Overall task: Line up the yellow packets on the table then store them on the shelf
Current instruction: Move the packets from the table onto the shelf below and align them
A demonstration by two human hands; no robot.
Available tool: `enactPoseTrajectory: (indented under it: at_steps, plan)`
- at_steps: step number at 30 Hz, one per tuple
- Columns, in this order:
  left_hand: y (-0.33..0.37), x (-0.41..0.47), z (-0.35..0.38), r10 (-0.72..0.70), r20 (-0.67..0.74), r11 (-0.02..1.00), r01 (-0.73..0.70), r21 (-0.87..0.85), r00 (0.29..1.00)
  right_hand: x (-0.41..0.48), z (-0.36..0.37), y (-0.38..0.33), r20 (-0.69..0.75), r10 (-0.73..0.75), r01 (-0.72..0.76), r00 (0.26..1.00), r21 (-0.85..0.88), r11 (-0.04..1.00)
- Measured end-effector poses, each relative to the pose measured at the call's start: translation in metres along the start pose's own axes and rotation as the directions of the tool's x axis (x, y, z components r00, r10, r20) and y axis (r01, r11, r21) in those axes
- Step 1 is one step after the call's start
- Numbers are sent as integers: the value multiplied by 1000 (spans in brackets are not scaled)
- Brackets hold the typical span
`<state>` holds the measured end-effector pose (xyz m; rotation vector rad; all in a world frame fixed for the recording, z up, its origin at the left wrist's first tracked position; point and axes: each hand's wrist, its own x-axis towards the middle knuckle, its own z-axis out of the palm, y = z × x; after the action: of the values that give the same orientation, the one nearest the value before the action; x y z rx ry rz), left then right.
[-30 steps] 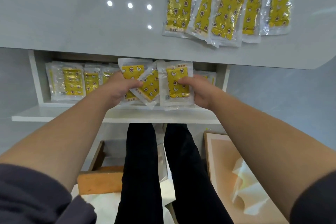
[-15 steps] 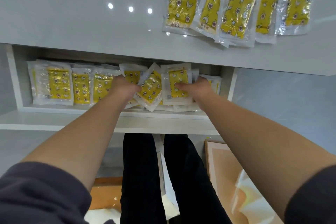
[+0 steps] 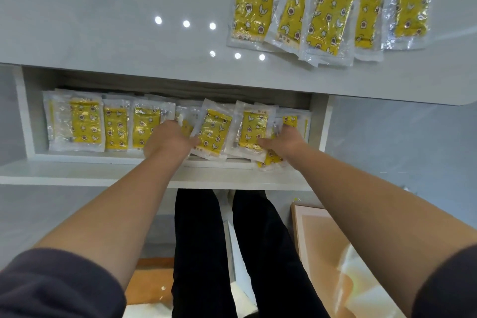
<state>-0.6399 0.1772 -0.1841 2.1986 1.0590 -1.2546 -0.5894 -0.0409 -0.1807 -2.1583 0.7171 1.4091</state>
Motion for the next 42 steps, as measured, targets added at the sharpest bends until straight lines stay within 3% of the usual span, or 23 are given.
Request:
enactPoseTrajectory:
  at_steps: [4, 6, 8, 12, 15, 18, 20, 24, 26, 31, 33, 34, 36, 38, 39, 42]
  plan:
    - [-11, -1, -16, -10, 21, 1000, 11, -14, 1000, 0, -25, 14, 55, 32, -25, 998, -129, 991]
    - [-16, -4, -29, -50, 2, 998, 50, -34, 999, 2, -36, 18, 17, 63, -58, 998, -190, 980]
    - [-19, -6, -39, -43, -35, 996, 41, -75, 998, 6, -41, 22, -44, 67, -73, 997, -144, 987]
    - [-17, -7, -44, 94, -118, 921, -131, -366, 989, 13, -38, 27, -121, 33, -31, 992, 16, 999]
    - [-14, -6, -41, 108, -115, 915, -144, -377, 987, 13, -39, 27, -230, 4, -64, 973, -255, 965]
    - [-13, -3, -41, 90, -170, 943, -138, -302, 981, 5, -41, 19, -255, -80, -88, 964, -587, 805]
    - [-11, -2, -42, 76, -223, 952, -138, -274, 972, 1, -42, 10, -244, -228, -33, 942, -748, 663]
    - [3, -14, -38, 125, -240, 947, -188, -261, 963, 15, -38, 9, -26, -542, 249, 840, -868, 429]
    - [14, -23, -33, 177, -205, 925, -234, -301, 963, 25, -35, 15, 43, -494, 266, 869, -881, 391]
    - [44, -34, -8, 305, -2, 854, -275, -442, 952, 33, -38, 22, -10, -461, 120, 888, -960, 253]
    - [60, -33, 3, 343, 73, 843, -272, -464, 936, 29, -47, 17, -18, -467, 138, 884, -944, 298]
    - [68, -32, 8, 362, 105, 841, -276, -466, 926, 25, -54, 14, -15, -469, 192, 883, -901, 390]
    - [89, -30, 20, 416, 151, 827, -304, -472, 897, 17, -70, 6, 52, -461, 388, 886, -627, 675]
    - [109, -29, 32, 446, 192, 819, -312, -482, 874, 7, -83, 0, 179, -449, 484, 875, -311, 818]
    - [117, -28, 38, 446, 208, 826, -310, -471, 871, 6, -87, 0, 214, -446, 492, 869, -281, 824]
    - [126, -21, 48, 467, 117, 854, -413, -317, 876, 17, -91, 5, 187, -468, 488, 864, -545, 682]
